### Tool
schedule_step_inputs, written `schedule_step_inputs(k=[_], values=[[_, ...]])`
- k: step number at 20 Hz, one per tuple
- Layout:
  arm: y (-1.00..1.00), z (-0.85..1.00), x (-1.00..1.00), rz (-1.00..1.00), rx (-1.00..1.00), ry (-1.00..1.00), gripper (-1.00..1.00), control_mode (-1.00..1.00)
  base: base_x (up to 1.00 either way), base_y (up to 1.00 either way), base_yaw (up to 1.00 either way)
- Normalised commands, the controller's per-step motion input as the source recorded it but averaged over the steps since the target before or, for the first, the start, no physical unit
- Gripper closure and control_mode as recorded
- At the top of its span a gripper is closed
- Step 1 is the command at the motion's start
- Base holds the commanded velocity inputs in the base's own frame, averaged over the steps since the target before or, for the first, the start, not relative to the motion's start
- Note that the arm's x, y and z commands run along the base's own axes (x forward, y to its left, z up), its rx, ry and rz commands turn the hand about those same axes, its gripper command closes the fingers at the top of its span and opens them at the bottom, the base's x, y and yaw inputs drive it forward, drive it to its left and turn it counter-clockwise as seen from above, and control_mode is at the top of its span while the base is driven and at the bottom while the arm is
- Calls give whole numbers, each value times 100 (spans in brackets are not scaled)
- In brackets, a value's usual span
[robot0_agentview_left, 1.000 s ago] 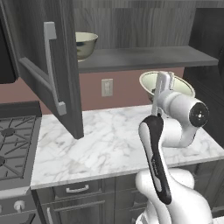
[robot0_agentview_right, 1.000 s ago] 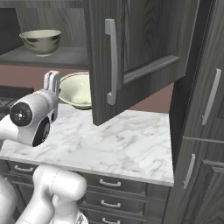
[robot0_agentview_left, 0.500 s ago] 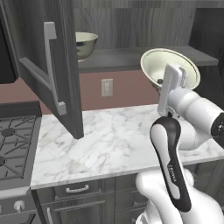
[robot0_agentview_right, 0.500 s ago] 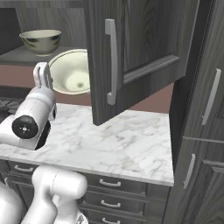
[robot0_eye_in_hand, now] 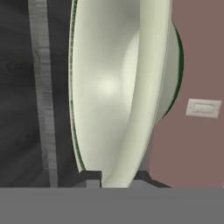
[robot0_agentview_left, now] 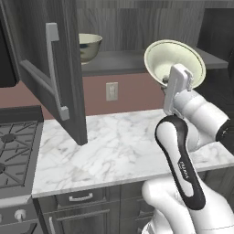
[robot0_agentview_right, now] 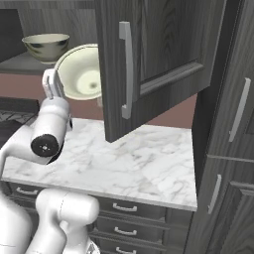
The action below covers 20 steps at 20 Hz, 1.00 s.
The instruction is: Open the cabinet. Pick the bowls from the counter and place them in the cabinet. Then close the cabinet.
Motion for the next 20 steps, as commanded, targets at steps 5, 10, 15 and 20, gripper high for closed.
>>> schedule_step_inputs(k=[5, 10, 15, 20], values=[[0, 13, 31, 0, -2, 1, 100, -100, 0, 0, 0], [0, 24, 25, 0, -3, 0, 100, -100, 0, 0, 0], [0, 19, 31, 4, -1, 1, 100, -100, 0, 0, 0], [0, 0, 56, 5, 0, 3, 100, -100, 0, 0, 0]])
